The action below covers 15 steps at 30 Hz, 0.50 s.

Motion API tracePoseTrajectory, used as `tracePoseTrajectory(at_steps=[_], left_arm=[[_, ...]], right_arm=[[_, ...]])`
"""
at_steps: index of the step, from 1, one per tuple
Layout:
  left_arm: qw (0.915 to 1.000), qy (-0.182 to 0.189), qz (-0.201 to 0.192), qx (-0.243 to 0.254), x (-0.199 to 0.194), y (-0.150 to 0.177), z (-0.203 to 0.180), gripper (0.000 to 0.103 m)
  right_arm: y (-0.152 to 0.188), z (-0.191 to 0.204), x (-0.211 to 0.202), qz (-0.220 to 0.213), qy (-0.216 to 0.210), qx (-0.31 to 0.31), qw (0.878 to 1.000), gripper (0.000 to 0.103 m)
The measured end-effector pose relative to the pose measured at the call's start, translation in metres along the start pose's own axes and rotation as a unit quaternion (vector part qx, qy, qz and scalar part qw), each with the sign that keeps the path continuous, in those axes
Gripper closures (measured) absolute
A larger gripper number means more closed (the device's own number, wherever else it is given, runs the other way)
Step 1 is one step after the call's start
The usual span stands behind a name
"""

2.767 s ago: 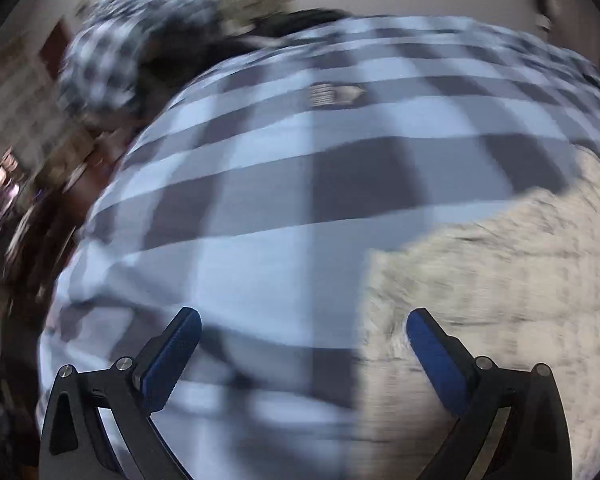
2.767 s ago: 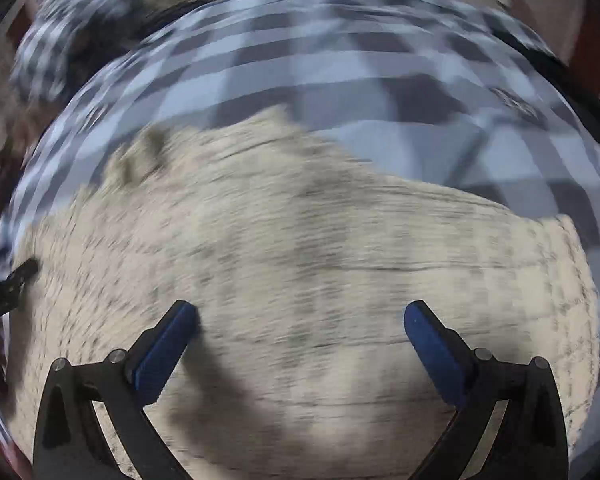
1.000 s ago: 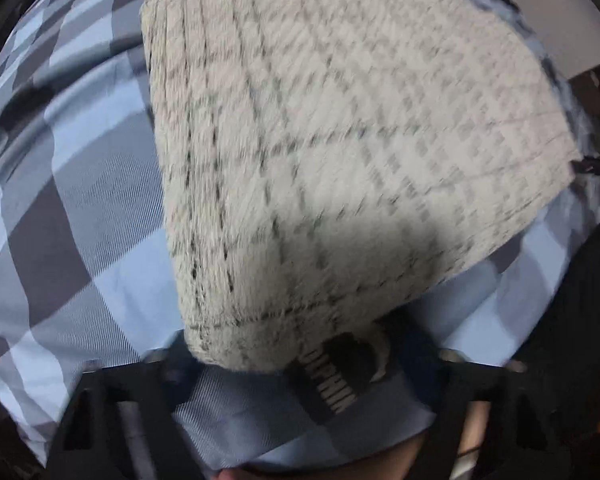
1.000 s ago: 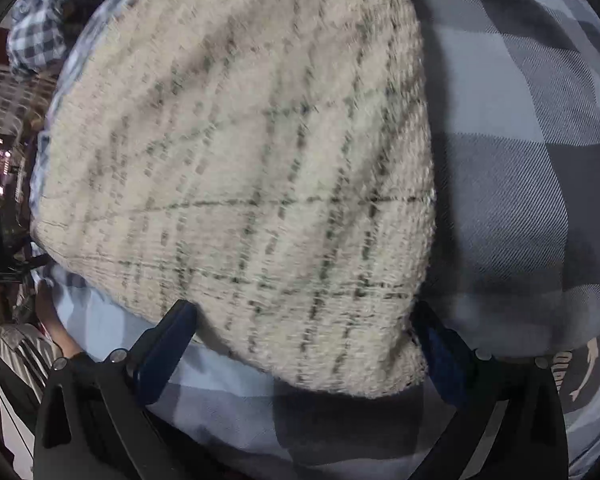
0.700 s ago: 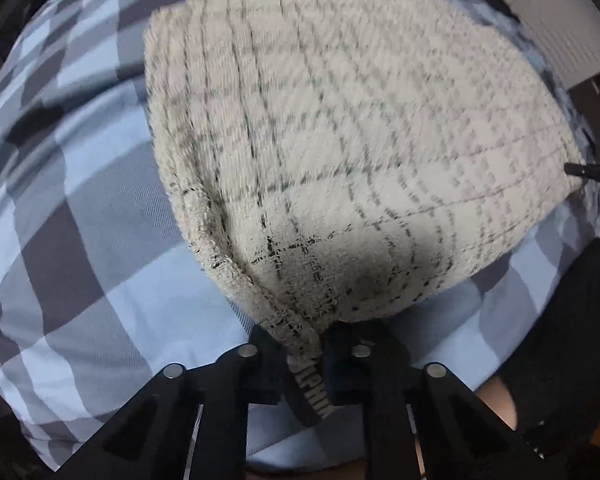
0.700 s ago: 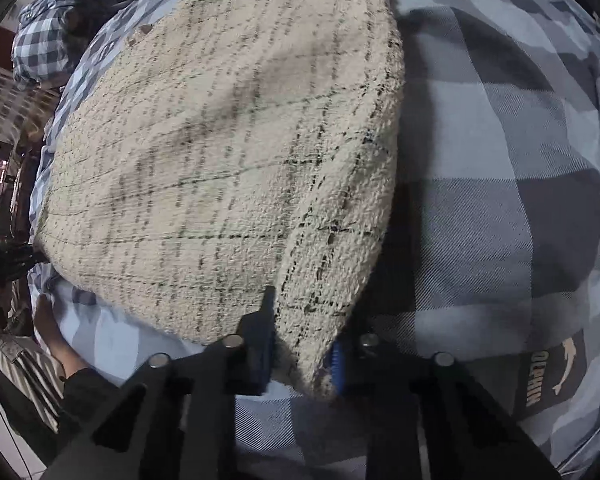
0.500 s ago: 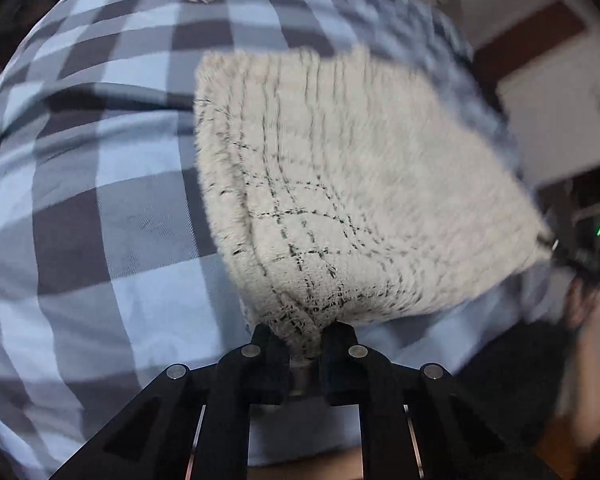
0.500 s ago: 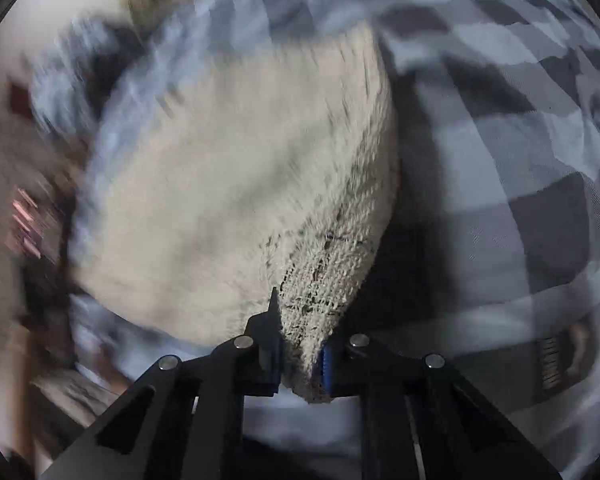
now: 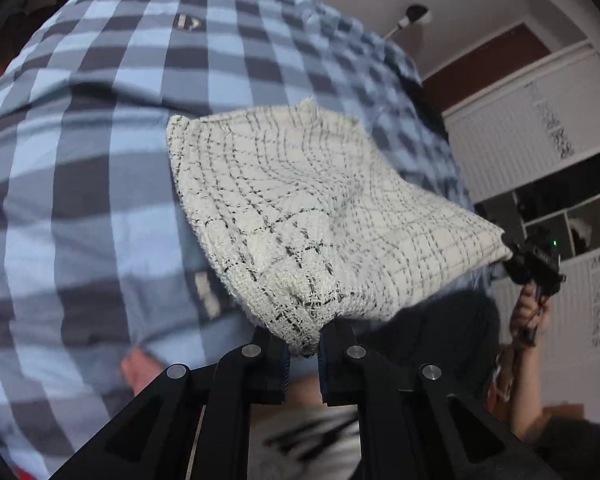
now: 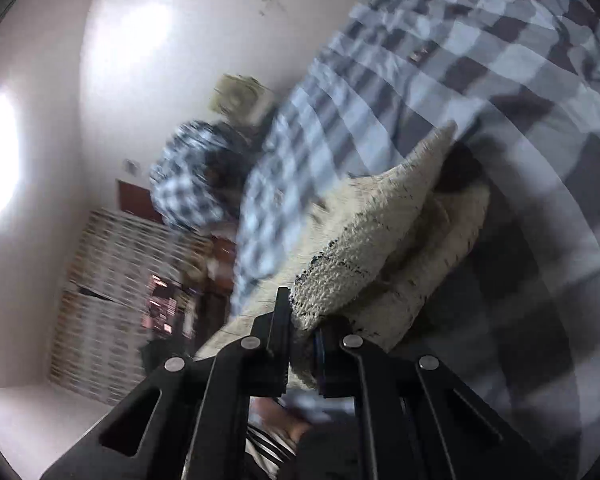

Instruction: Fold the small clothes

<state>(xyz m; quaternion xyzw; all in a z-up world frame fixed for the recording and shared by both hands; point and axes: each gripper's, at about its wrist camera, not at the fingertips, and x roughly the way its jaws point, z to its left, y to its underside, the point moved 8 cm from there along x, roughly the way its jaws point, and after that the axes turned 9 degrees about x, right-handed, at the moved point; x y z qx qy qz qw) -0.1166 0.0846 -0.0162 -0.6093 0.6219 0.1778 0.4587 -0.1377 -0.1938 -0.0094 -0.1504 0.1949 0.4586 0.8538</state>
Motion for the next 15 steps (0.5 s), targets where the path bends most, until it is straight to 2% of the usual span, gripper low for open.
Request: tracePoseTrajectory(at_steps=[2, 4, 6, 8, 10, 13, 15], left_arm=[[0.9999, 0.01, 0.0, 0.006, -0.006, 0.013, -0.007, 0.094], [0.9995, 0.029, -0.016, -0.001, -0.019, 0.016, -0.011, 0.094], [0.998, 0.043, -0.036, -0.029, -0.028, 0.007, -0.005, 0.094], [0.9951, 0.048, -0.061, -0.061, -0.027, -0.02, 0.011, 0.094], [0.9915, 0.048, -0.077, -0.093, -0.019, -0.053, 0.035, 0.094], [0.9873, 0.021, -0.091, -0.128, 0.008, -0.106, 0.076, 0.093], [0.981, -0.003, -0.115, -0.156, 0.03, -0.146, 0.107, 0.093]], right_arm=[[0.007, -0.015, -0.012, 0.009, -0.01, 0.021, 1.0, 0.097], [0.014, -0.017, -0.021, 0.011, -0.044, 0.048, 0.998, 0.097], [0.018, -0.016, -0.034, 0.002, -0.085, 0.074, 0.994, 0.097], [0.005, -0.011, -0.039, -0.01, -0.1, 0.089, 0.991, 0.097], [-0.021, -0.01, -0.032, -0.023, -0.097, 0.099, 0.99, 0.097], [-0.078, -0.011, -0.003, -0.04, -0.083, 0.12, 0.989, 0.097], [-0.106, -0.021, 0.009, -0.063, -0.058, 0.14, 0.987, 0.097]])
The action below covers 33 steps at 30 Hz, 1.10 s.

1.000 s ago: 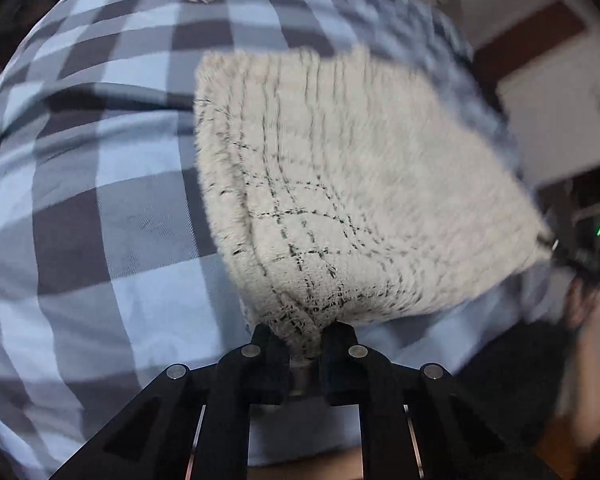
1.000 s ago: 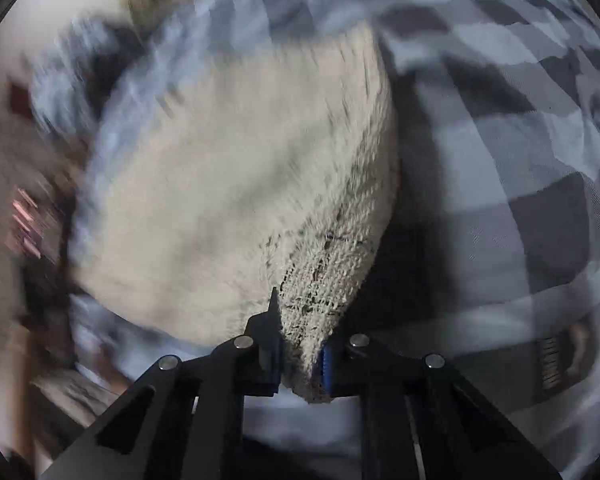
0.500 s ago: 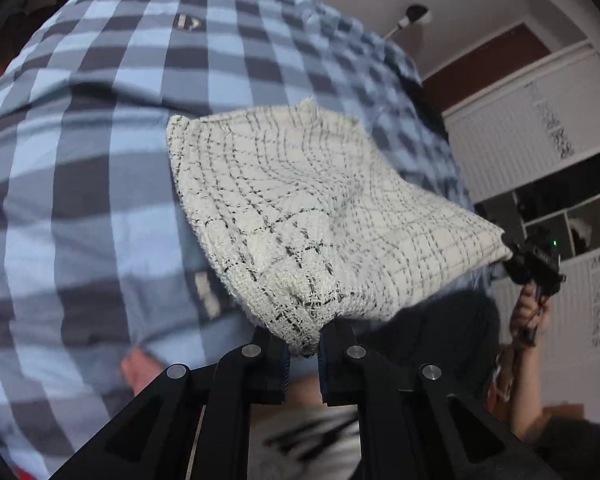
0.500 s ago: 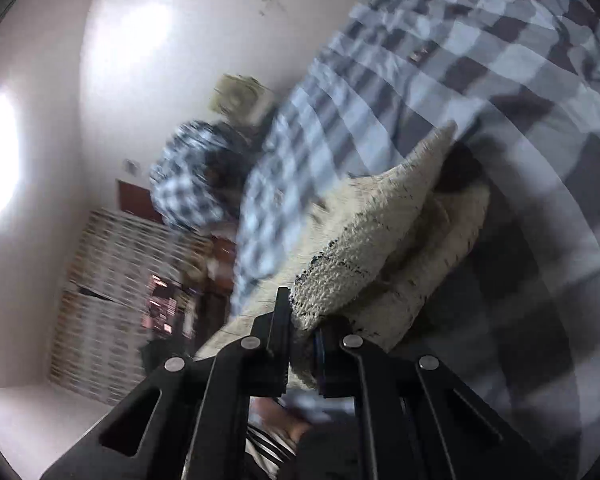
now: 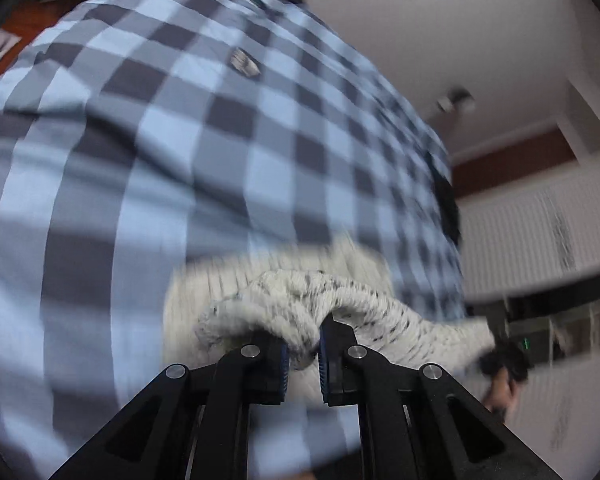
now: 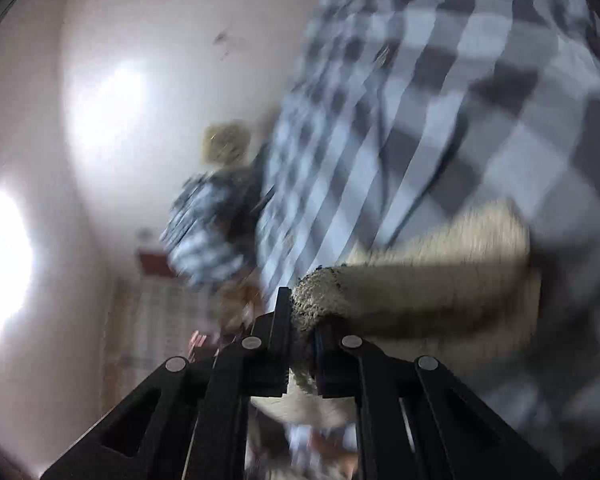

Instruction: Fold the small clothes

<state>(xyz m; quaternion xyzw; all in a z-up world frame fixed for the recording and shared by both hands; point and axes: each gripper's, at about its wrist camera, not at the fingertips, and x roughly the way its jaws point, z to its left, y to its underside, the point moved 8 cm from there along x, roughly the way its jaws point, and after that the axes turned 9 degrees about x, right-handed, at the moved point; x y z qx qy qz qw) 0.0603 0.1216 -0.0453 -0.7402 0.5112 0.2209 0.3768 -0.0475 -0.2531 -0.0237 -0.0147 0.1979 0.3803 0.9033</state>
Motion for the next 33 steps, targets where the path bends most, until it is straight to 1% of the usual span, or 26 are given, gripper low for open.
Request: tracePoseTrajectory(at_steps=[2, 4, 6, 7, 9, 10, 11, 13, 15, 16, 17, 18, 19, 20, 21, 22, 24, 25, 26, 27, 28, 29, 30, 31, 32, 33], left_arm=[[0.9968, -0.054, -0.04, -0.043, 0.023, -0.036, 0.027, 0.092], [0.9876, -0.127, -0.064, -0.068, 0.029, -0.06, 0.05, 0.092], [0.9842, -0.161, -0.058, -0.045, 0.033, -0.069, 0.054, 0.091], [0.9822, -0.181, -0.048, -0.022, 0.035, -0.07, 0.052, 0.091], [0.9747, -0.217, -0.021, 0.048, 0.038, -0.062, 0.037, 0.091], [0.9703, -0.226, -0.015, 0.084, 0.038, -0.055, 0.025, 0.091], [0.9666, -0.231, -0.012, 0.11, 0.037, -0.048, 0.014, 0.091], [0.9593, -0.235, -0.007, 0.157, 0.041, -0.028, -0.012, 0.091], [0.9566, -0.226, 0.015, 0.184, 0.054, -0.009, -0.038, 0.091], [0.9559, -0.213, 0.029, 0.201, 0.065, 0.001, -0.053, 0.091], [0.9544, -0.196, 0.04, 0.221, 0.078, 0.011, -0.069, 0.091], [0.9531, -0.183, 0.048, 0.236, 0.087, 0.02, -0.078, 0.091], [0.9506, -0.17, 0.06, 0.253, 0.101, 0.03, -0.086, 0.091], [0.9468, -0.156, 0.08, 0.27, 0.121, 0.044, -0.091, 0.091], [0.9455, -0.152, 0.091, 0.273, 0.129, 0.053, -0.092, 0.091], [0.9437, -0.154, 0.104, 0.273, 0.139, 0.061, -0.087, 0.091], [0.9422, -0.165, 0.117, 0.267, 0.152, 0.071, -0.069, 0.091], [0.9451, -0.152, 0.116, 0.265, 0.153, 0.072, -0.063, 0.091], [0.9478, -0.141, 0.11, 0.264, 0.15, 0.07, -0.059, 0.091], [0.9495, -0.138, 0.106, 0.261, 0.145, 0.066, -0.055, 0.092], [0.9543, -0.128, 0.106, 0.248, 0.139, 0.062, -0.05, 0.092], [0.9597, -0.116, 0.107, 0.232, 0.135, 0.06, -0.046, 0.092], [0.9638, -0.123, 0.102, 0.213, 0.128, 0.054, -0.038, 0.092], [0.961, -0.167, 0.094, 0.2, 0.118, 0.047, -0.023, 0.091], [0.9501, -0.229, 0.088, 0.193, 0.107, 0.04, -0.005, 0.091], [0.9377, -0.279, 0.084, 0.19, 0.099, 0.035, 0.012, 0.091]], right_arm=[[-0.04, -0.009, 0.033, -0.026, 0.03, 0.023, 0.999, 0.098], [-0.073, -0.036, 0.06, -0.059, 0.081, 0.062, 0.993, 0.097], [-0.09, -0.065, 0.081, -0.055, 0.118, 0.113, 0.985, 0.092], [-0.096, -0.085, 0.089, -0.054, 0.138, 0.164, 0.975, 0.088], [-0.104, -0.096, 0.084, -0.077, 0.159, 0.199, 0.964, 0.071], [-0.11, -0.09, 0.074, -0.103, 0.177, 0.174, 0.963, 0.045], [-0.113, -0.082, 0.064, -0.126, 0.196, 0.147, 0.961, 0.023], [-0.114, -0.051, 0.034, -0.203, 0.273, 0.049, 0.939, 0.017], [-0.091, -0.022, 0.03, -0.238, 0.332, -0.027, 0.912, 0.013], [-0.077, -0.012, 0.038, -0.23, 0.344, -0.055, 0.909, 0.013], [-0.057, 0.0, 0.058, -0.202, 0.347, -0.098, 0.911, 0.013], [-0.039, 0.009, 0.08, -0.168, 0.345, -0.131, 0.914, 0.013], [-0.009, 0.015, 0.114, -0.106, 0.349, -0.176, 0.914, 0.013], [0.018, 0.017, 0.137, -0.068, 0.357, -0.217, 0.906, 0.013], [0.041, 0.015, 0.163, -0.029, 0.367, -0.268, 0.89, 0.013], [0.065, 0.008, 0.184, 0.016, 0.376, -0.326, 0.867, 0.013], [0.095, -0.014, 0.21, 0.087, 0.405, -0.404, 0.816, 0.014], [0.106, -0.036, 0.216, 0.127, 0.428, -0.417, 0.792, 0.014], [0.105, -0.047, 0.214, 0.142, 0.433, -0.401, 0.794, 0.014], [0.1, -0.057, 0.207, 0.155, 0.43, -0.37, 0.809, 0.013], [0.089, -0.066, 0.194, 0.163, 0.424, -0.321, 0.831, 0.015], [0.069, -0.076, 0.172, 0.156, 0.415, -0.26, 0.858, 0.015], [0.052, -0.081, 0.152, 0.141, 0.405, -0.218, 0.877, 0.017], [0.042, -0.085, 0.136, 0.13, 0.39, -0.187, 0.892, 0.033], [0.029, -0.092, 0.114, 0.115, 0.37, -0.145, 0.91, 0.063], [0.022, -0.1, 0.095, 0.101, 0.368, -0.116, 0.917, 0.079]])
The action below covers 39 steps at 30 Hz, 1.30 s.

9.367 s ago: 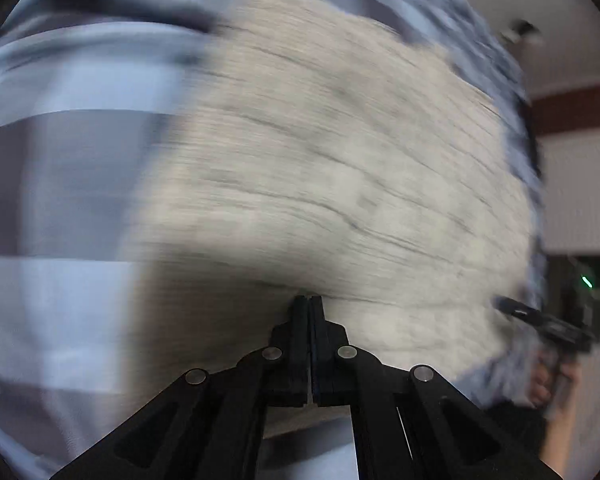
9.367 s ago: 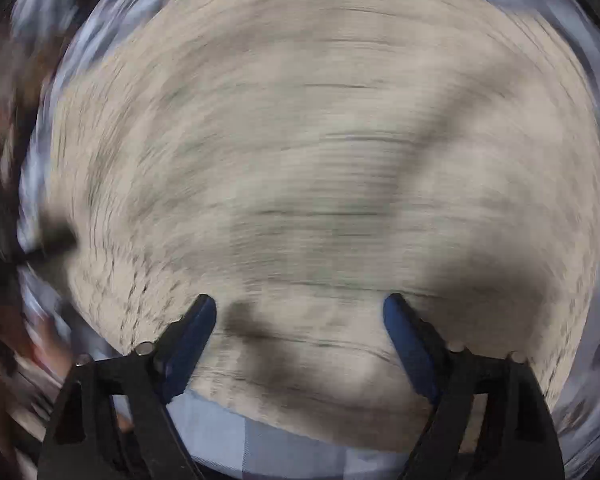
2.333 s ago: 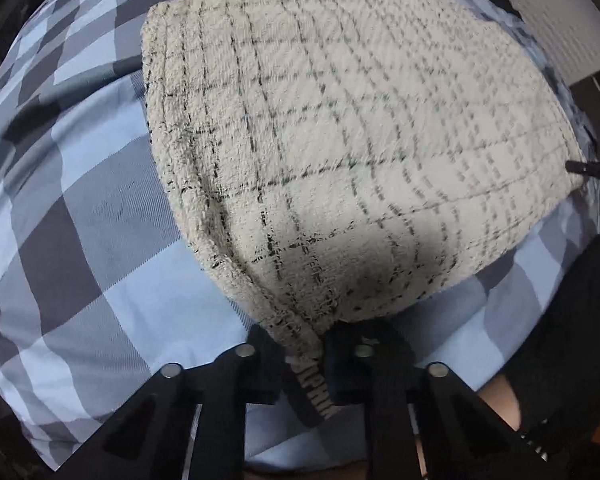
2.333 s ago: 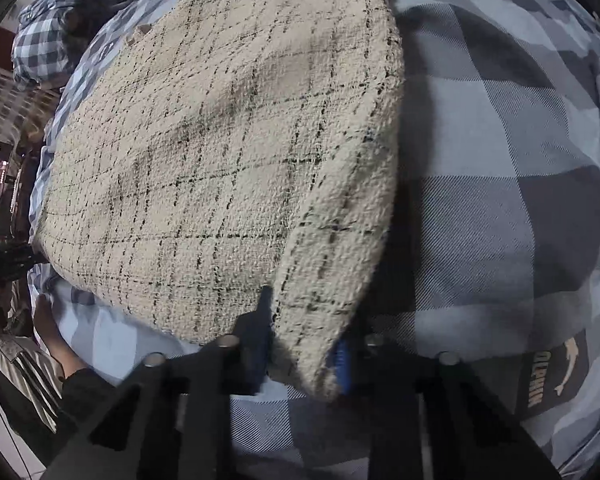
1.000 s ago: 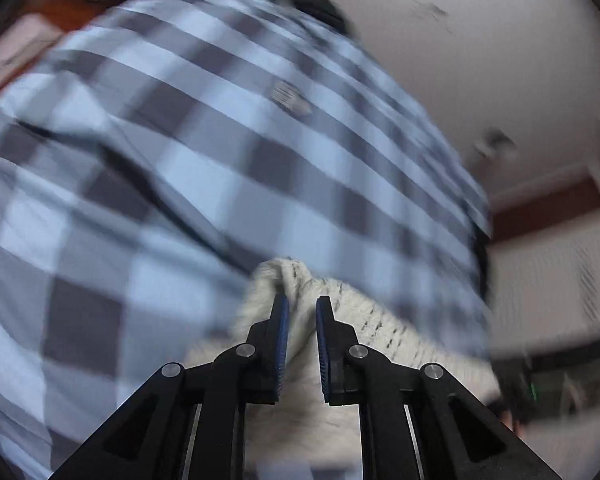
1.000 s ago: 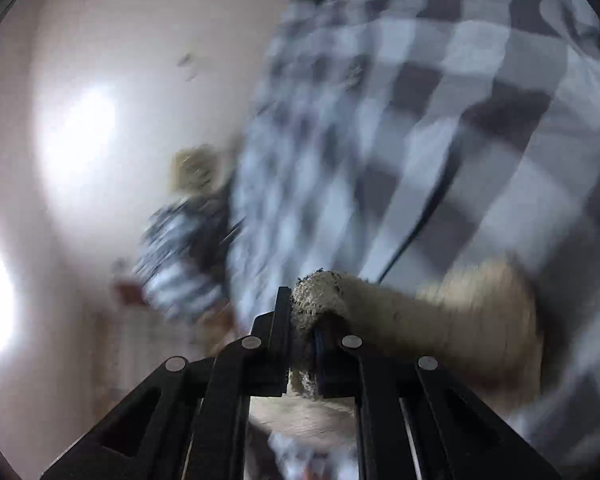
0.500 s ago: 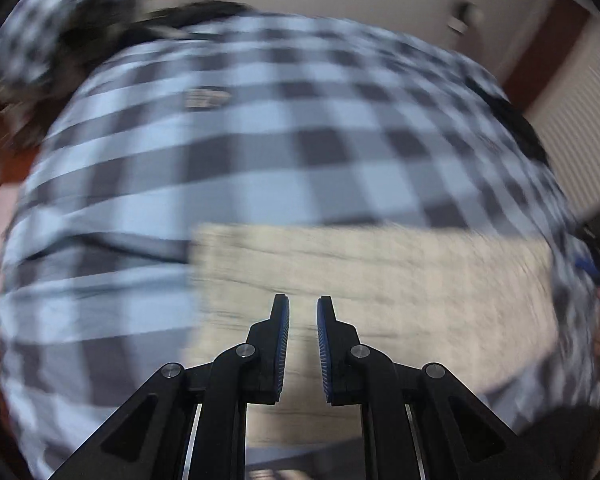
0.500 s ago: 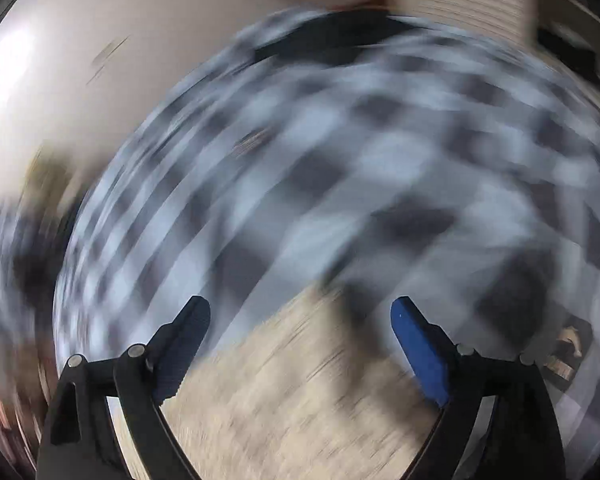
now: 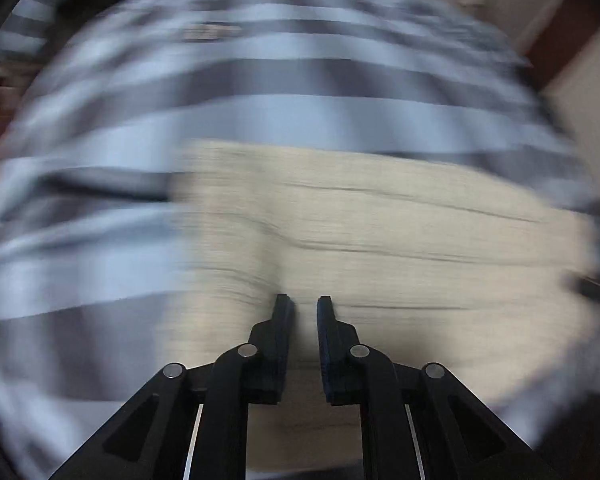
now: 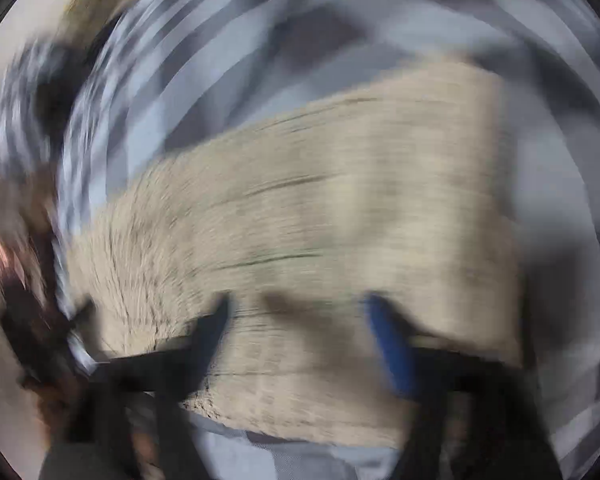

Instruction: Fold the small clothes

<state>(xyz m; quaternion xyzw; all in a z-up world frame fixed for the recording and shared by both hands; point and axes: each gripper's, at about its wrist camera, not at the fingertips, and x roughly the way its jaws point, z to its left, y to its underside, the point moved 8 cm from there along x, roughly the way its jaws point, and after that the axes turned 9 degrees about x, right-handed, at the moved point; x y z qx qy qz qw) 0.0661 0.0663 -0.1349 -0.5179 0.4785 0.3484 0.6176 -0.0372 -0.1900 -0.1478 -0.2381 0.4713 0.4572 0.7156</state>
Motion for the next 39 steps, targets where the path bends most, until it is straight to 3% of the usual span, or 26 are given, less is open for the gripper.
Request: tracePoseTrajectory(at_steps=[1, 3, 4, 5, 6, 7, 9, 12, 13, 14, 17, 20, 22, 23, 24, 25, 26, 27, 28, 29, 30, 31, 33, 34, 36, 39], left_arm=[[0.9974, -0.07, 0.014, -0.005, 0.0, 0.006, 0.024, 0.091], [0.9881, -0.148, 0.041, -0.001, 0.002, 0.016, 0.052, 0.091], [0.9863, -0.158, 0.046, 0.003, 0.001, 0.02, 0.059, 0.091], [0.9869, -0.154, 0.046, 0.006, 0.0, 0.023, 0.062, 0.091], [0.988, -0.148, 0.044, 0.006, -0.003, 0.023, 0.062, 0.091], [0.9895, -0.14, 0.036, 0.003, -0.008, 0.022, 0.06, 0.091], [0.9938, -0.111, 0.001, -0.004, -0.021, 0.01, 0.049, 0.091], [0.9972, -0.015, -0.074, -0.004, -0.039, -0.02, 0.007, 0.091], [0.9956, 0.015, -0.092, 0.002, -0.042, -0.026, -0.009, 0.091], [0.9934, 0.041, -0.106, 0.019, -0.043, -0.031, -0.028, 0.091], [0.9922, 0.046, -0.086, 0.078, -0.019, -0.029, -0.064, 0.091], [0.99, -0.017, -0.055, 0.129, 0.013, -0.02, -0.065, 0.09], [0.9788, -0.123, -0.057, 0.154, 0.017, -0.021, -0.048, 0.09], [0.9633, -0.214, -0.032, 0.159, 0.02, -0.021, -0.025, 0.09], [0.9545, -0.257, -0.015, 0.151, 0.022, -0.019, -0.006, 0.091], [0.9525, -0.277, 0.001, 0.126, 0.023, -0.017, 0.016, 0.091], [0.9587, -0.269, 0.01, 0.092, 0.025, -0.014, 0.033, 0.091], [0.9686, -0.244, 0.019, 0.046, 0.027, -0.01, 0.05, 0.091], [0.9764, -0.214, 0.028, -0.003, 0.028, -0.007, 0.066, 0.091], [0.9816, -0.177, 0.027, -0.066, 0.027, -0.004, 0.083, 0.091], [0.9822, -0.161, 0.018, -0.095, 0.024, -0.004, 0.09, 0.091], [0.9816, -0.146, -0.003, -0.123, 0.016, -0.009, 0.096, 0.091], [0.9817, -0.132, -0.047, -0.129, 0.001, -0.023, 0.091, 0.091], [0.9837, -0.113, -0.08, -0.115, -0.009, -0.036, 0.077, 0.091], [0.9876, -0.061, -0.125, -0.073, -0.018, -0.054, 0.043, 0.091], [0.9848, 0.059, -0.163, -0.004, -0.013, -0.072, -0.024, 0.091]], right_arm=[[0.0, -0.032, -0.011, -0.016, 0.019, 0.043, 0.999, 0.099], [-0.001, -0.064, -0.026, -0.05, 0.064, 0.08, 0.993, 0.1], [-0.003, -0.079, -0.039, -0.075, 0.089, 0.098, 0.988, 0.094], [-0.006, -0.099, -0.057, -0.109, 0.171, 0.116, 0.972, 0.071], [-0.008, -0.111, -0.074, -0.143, 0.241, 0.122, 0.952, 0.06], [-0.009, -0.113, -0.085, -0.169, 0.265, 0.119, 0.942, 0.053], [-0.015, -0.107, -0.107, -0.227, 0.244, 0.108, 0.937, 0.05], [-0.019, -0.073, -0.1, -0.237, 0.115, 0.082, 0.961, 0.039], [-0.022, -0.054, -0.089, -0.231, 0.1, 0.055, 0.966, 0.039], [-0.024, -0.032, -0.078, -0.226, 0.1, 0.024, 0.969, 0.039], [-0.022, 0.026, -0.039, -0.199, 0.133, -0.115, 0.964, 0.039], [-0.036, 0.03, -0.002, -0.148, 0.15, -0.178, 0.961, 0.039], [-0.045, 0.006, 0.015, -0.108, 0.168, -0.157, 0.967, 0.039], [-0.048, -0.006, 0.013, -0.103, 0.153, -0.134, 0.974, 0.041], [-0.055, -0.022, 0.005, -0.107, 0.126, -0.093, 0.982, 0.043], [-0.06, -0.036, -0.007, -0.122, 0.115, -0.056, 0.984, 0.057], [-0.065, -0.05, -0.019, -0.142, 0.133, -0.028, 0.98, 0.056], [-0.069, -0.07, -0.034, -0.171, 0.195, -0.003, 0.966, 0.051], [-0.073, -0.099, -0.056, -0.208, 0.286, 0.027, 0.935, 0.024], [-0.073, -0.11, -0.068, -0.226, 0.304, 0.041, 0.925, 0.02], [-0.074, -0.118, -0.076, -0.238, 0.298, 0.054, 0.923, 0.02], [-0.073, -0.125, -0.086, -0.249, 0.264, 0.077, 0.929, 0.02], [-0.073, -0.12, -0.093, -0.265, 0.208, 0.1, 0.936, 0.02], [-0.073, -0.111, -0.097, -0.278, 0.176, 0.098, 0.939, 0.02], [-0.08, -0.077, -0.088, -0.283, 0.152, 0.063, 0.945, 0.02], [-0.073, -0.01, -0.058, -0.275, 0.148, -0.033, 0.95, 0.02]])
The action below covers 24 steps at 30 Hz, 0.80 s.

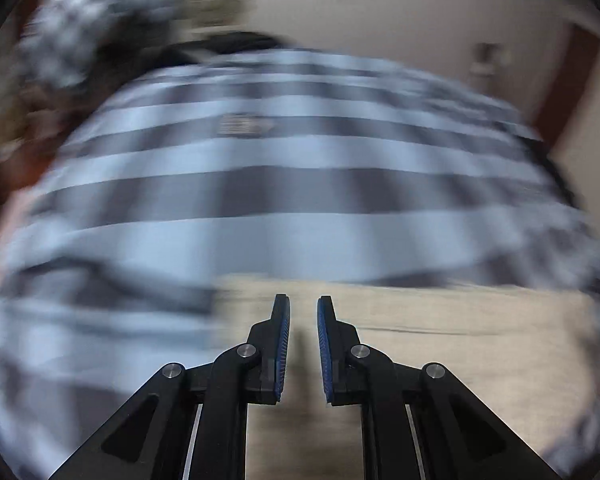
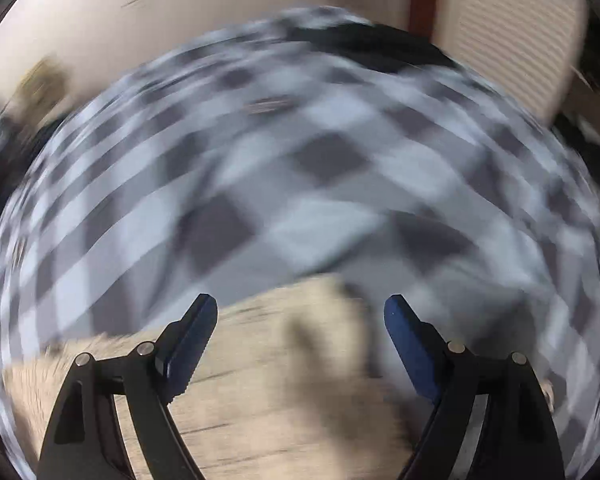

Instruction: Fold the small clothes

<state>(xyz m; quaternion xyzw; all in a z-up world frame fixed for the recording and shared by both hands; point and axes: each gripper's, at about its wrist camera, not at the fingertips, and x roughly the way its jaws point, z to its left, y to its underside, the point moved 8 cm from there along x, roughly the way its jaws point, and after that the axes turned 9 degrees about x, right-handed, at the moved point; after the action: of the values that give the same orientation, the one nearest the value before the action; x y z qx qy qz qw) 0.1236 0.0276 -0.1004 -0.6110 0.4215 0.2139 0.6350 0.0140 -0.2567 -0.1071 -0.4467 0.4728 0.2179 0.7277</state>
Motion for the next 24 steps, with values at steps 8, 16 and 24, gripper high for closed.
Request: tracePoseTrajectory(at_steps=[8, 16, 24], left_arm=[[0.9973, -0.028, 0.063, 0.025, 0.051, 0.028, -0.006, 0.091], [0.9637, -0.241, 0.115, 0.006, 0.004, 0.036, 0.105, 0.091], [0.981, -0.063, 0.157, 0.095, -0.06, 0.07, 0.026, 0.091]], right_arm=[[0.061, 0.097, 0.054, 0.098, -0.065, -0.093, 0.989, 0.02], [0.015, -0.034, 0.055, 0.085, 0.115, 0.026, 0.989, 0.011], [0.038, 0.007, 0.001, 0.093, 0.029, -0.082, 0.992, 0.011]])
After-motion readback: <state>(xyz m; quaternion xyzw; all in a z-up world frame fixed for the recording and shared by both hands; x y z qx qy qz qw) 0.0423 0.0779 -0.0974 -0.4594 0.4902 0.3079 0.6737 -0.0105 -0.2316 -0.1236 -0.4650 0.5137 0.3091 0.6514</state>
